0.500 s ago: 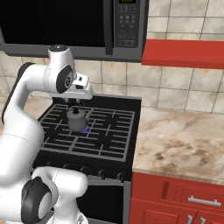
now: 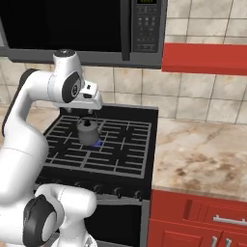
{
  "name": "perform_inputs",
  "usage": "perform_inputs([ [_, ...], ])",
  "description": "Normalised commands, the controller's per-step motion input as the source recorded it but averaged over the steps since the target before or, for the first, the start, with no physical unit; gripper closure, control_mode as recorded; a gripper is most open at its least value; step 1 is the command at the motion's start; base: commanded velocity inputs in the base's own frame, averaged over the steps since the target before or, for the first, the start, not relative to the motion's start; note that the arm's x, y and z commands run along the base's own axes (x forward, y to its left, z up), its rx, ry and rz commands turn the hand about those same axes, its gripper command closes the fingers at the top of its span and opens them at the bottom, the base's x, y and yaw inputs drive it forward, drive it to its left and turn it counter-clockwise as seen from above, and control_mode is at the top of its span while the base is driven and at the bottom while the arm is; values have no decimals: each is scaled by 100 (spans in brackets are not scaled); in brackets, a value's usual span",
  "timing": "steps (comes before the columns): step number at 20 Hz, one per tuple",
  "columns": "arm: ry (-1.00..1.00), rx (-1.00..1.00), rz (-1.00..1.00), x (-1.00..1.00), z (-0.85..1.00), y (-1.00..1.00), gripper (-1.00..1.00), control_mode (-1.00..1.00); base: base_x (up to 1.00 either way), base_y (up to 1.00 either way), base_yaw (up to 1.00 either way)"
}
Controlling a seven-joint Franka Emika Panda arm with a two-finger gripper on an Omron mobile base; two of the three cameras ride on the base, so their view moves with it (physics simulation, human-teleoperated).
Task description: Lower the heat of the kettle.
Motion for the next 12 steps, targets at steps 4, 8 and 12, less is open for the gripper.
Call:
perform_inputs([
  [4, 0, 0, 0, 0, 0, 0, -100, 100, 0, 48, -6],
  [8, 0, 0, 0, 0, 0, 0, -100, 100, 0, 44, -3],
  [12, 0, 0, 0, 0, 0, 0, -100, 100, 0, 31, 0],
])
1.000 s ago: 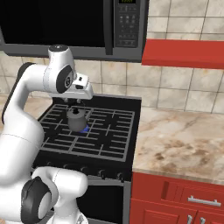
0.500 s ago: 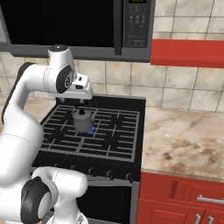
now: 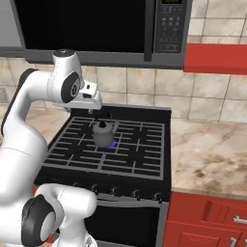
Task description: Lower the heat of the kettle.
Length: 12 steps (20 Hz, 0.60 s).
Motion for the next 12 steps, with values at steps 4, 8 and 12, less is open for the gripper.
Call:
perform_inputs([
  [4, 0, 0, 0, 0, 0, 0, -100, 100, 0, 29, 0],
  [8, 0, 0, 0, 0, 0, 0, -100, 100, 0, 42, 0],
  [12, 0, 0, 0, 0, 0, 0, -100, 100, 3, 50, 0],
])
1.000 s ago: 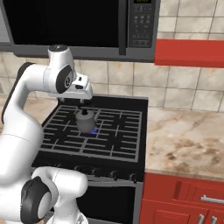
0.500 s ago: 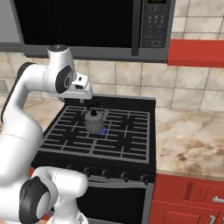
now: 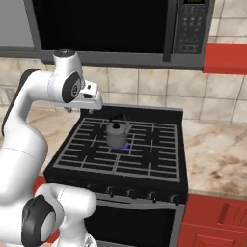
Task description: Lower the heat of the kettle.
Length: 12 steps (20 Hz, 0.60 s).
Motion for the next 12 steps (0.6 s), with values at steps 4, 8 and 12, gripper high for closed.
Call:
perform_inputs([
  [4, 0, 0, 0, 0, 0, 0, -100, 100, 1, 38, 4],
  [8, 0, 0, 0, 0, 0, 0, -100, 100, 7, 30, 9],
  [12, 0, 0, 0, 0, 0, 0, -100, 100, 13, 33, 9],
])
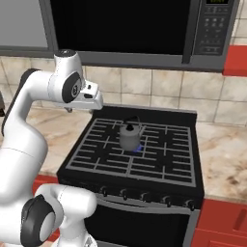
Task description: Lower the heat of the kettle.
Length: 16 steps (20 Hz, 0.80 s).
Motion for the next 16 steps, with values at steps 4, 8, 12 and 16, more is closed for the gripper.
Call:
perform_inputs([
  [4, 0, 0, 0, 0, 0, 0, -100, 100, 18, 32, 8],
  [8, 0, 0, 0, 0, 0, 0, -100, 100, 12, 31, 2],
  [12, 0, 0, 0, 0, 0, 0, -100, 100, 21, 19, 0],
  [16, 0, 0, 0, 0, 0, 0, -100, 100, 31, 8, 0],
])
